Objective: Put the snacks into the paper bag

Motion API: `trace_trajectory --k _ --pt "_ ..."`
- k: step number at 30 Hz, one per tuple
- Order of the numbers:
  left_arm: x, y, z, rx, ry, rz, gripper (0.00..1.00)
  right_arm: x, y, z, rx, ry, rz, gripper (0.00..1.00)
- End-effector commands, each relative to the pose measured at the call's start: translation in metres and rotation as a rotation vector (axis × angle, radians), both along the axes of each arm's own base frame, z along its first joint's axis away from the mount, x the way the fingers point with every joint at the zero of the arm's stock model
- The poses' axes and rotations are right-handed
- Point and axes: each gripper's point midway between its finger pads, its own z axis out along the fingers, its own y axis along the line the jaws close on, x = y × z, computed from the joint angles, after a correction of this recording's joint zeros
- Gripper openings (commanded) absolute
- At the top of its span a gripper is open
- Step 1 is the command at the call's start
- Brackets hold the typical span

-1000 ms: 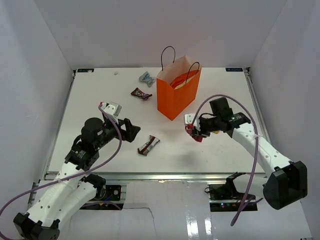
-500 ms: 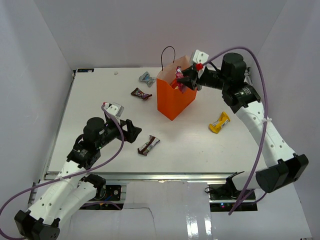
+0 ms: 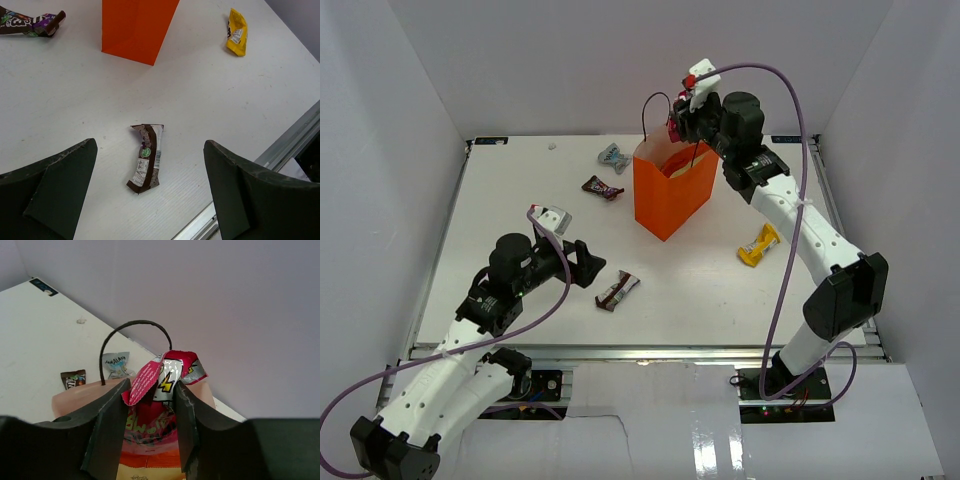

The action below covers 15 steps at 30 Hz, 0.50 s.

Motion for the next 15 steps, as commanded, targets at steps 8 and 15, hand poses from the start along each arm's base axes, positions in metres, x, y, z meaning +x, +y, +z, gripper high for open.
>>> trace_trajectory --k 8,15 --pt "-0.008 -0.011 0.011 -0.071 -0.011 -0.056 0.98 0.008 -0.026 0.021 0.037 -0.085 -0.149 0.91" --pt "0.001 -0.009 -0.006 -0.055 0.050 -0.011 0.98 -0.100 0.001 0.030 -0.213 -0.134 0.365 0.94"
